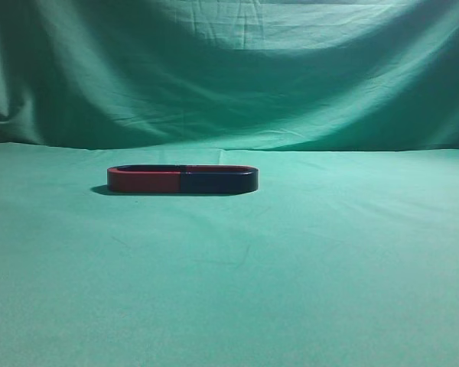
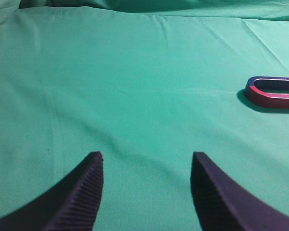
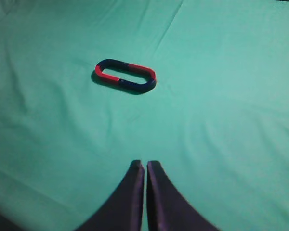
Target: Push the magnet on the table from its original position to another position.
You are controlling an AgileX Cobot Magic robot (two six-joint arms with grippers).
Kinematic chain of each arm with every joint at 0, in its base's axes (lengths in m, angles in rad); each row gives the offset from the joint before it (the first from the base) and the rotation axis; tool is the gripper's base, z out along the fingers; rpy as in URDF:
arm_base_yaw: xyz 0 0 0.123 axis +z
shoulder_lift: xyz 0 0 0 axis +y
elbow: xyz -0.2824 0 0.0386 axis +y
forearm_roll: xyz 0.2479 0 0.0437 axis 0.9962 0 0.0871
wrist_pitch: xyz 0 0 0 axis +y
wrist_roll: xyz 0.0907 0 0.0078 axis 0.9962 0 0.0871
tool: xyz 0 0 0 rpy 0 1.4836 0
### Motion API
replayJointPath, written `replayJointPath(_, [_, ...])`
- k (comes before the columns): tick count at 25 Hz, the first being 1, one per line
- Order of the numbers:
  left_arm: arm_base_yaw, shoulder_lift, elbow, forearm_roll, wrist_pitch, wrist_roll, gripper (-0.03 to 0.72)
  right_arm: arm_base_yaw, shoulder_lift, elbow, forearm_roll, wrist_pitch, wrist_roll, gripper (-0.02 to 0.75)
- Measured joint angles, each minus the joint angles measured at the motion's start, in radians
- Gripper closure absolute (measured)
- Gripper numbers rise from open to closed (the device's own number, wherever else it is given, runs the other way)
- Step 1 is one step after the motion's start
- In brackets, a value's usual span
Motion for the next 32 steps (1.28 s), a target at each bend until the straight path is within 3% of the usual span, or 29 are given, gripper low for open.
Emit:
replayJointPath(6, [0.000,0.000,0.000,0.000,0.000,0.000,0.316,0.000,-0.213,0.106,0.009,0.055,0.000,0.738])
replayJointPath(10, [0.000,0.000,0.000,0.000,0.000,0.000,0.316,0.000,-0.338,0.242,0.009,-0.088,-0.037,0.738])
replayJointPath(14, [0.000,0.000,0.000,0.000,0.000,0.000,0.316,-0.012,-0.457,0.418,0.009,-0.329,-0.056,0.738])
replayJointPath(15, [0.000,0.000,0.000,0.000,0.000,0.000,0.316,-0.062,-0.509,0.519,0.011,-0.470,-0.067,0.738])
replayJointPath(18, [0.000,0.000,0.000,0.000,0.000,0.000,0.316,-0.168,-0.540,0.650,0.013,-0.623,-0.075,0.738])
replayJointPath(24, [0.000,0.000,0.000,0.000,0.000,0.000,0.316,-0.341,-0.542,0.856,0.015,-0.753,-0.075,0.738])
replayJointPath(32, [0.000,0.000,0.000,0.000,0.000,0.000,0.316,-0.395,-0.542,0.971,0.002,-0.852,-0.077,0.738])
